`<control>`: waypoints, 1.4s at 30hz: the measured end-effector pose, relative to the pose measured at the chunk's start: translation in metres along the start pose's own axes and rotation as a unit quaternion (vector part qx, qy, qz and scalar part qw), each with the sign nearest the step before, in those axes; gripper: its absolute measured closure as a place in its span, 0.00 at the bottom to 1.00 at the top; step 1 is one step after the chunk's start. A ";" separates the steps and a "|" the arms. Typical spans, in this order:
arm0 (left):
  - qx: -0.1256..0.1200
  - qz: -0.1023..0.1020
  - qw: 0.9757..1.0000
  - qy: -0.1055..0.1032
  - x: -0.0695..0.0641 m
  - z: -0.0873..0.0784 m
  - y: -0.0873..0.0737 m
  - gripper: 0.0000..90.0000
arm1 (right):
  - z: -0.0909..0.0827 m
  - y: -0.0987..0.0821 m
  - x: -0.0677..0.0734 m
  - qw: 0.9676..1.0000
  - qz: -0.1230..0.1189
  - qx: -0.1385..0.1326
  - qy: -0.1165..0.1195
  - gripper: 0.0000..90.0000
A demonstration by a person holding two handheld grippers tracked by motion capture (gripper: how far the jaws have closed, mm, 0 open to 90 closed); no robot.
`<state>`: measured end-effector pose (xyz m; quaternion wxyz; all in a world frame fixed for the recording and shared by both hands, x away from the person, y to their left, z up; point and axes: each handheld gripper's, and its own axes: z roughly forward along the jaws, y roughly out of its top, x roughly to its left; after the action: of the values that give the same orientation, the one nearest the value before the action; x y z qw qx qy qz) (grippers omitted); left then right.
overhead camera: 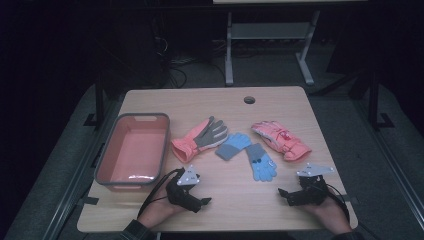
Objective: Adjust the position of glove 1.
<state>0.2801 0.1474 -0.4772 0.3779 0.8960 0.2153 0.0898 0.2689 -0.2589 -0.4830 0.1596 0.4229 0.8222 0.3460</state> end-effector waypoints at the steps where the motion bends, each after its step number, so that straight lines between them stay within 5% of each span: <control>1: 0.000 -0.001 1.000 0.000 0.000 0.000 0.000 0.12 | 0.000 0.000 0.000 1.000 0.000 0.000 0.000 0.01; 15: -0.002 0.003 1.000 -0.004 0.003 -0.003 -0.003 0.12 | -0.001 -0.001 0.001 1.000 0.001 0.000 0.002 0.02; 31: -0.002 0.005 1.000 -0.005 0.004 -0.002 -0.002 0.12 | -0.018 0.015 -0.002 0.999 0.035 -0.007 0.032 0.73; 34: -0.001 0.005 1.000 -0.003 0.004 -0.002 -0.002 0.12 | -0.018 0.023 -0.001 0.998 0.035 -0.007 0.043 0.97; 42: -0.002 0.001 1.000 -0.003 0.004 -0.002 -0.002 0.12 | -0.008 0.041 0.003 0.998 0.020 -0.015 0.062 1.00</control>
<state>0.2822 0.1522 -0.4772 0.3799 0.8958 0.2134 0.0875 0.2866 -0.2440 -0.4485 0.1080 0.4148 0.8166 0.3866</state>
